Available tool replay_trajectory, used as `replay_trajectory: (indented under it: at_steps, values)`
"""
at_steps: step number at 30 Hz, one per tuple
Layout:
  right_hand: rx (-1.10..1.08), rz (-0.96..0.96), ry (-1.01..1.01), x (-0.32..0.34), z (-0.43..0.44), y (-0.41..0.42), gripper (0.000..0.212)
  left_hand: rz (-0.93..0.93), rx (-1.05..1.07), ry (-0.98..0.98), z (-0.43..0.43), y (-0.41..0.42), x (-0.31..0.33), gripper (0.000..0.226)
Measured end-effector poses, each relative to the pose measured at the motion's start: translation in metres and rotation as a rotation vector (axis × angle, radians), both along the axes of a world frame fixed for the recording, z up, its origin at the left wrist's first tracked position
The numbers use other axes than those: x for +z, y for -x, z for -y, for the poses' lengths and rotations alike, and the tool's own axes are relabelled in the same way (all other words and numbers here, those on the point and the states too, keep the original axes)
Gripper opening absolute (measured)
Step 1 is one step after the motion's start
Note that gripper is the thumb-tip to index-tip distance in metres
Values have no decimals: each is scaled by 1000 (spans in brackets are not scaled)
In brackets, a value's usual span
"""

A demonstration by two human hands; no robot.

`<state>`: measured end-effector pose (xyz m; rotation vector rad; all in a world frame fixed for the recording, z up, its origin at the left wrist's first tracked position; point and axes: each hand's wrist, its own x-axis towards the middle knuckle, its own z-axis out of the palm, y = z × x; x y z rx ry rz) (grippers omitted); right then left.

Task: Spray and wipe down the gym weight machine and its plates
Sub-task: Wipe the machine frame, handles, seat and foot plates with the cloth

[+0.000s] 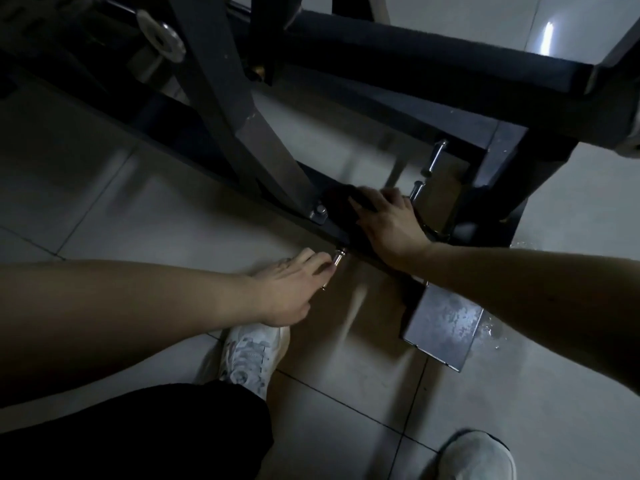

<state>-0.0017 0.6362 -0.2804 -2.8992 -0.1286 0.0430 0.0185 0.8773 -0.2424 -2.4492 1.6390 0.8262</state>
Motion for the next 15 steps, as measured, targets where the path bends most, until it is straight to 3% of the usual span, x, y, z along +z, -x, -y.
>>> replay_trajectory:
  at_steps: [3, 8, 11, 15]
  values:
    - [-119, -47, -24, 5, -20, -46, 52, -5, 10, -23, 0, -1, 4, 77]
    - [-23, -139, -155, -1, -48, -109, 61, -32, 3, -72, 2, -2, 4, 84]
    - [-29, -121, -106, 0, -36, -83, 55, 2, -7, -42, -1, -5, 0, 71]
    - [33, 28, -51, 1, 4, -3, 44, 12, -45, -33, -2, -3, 3, 79]
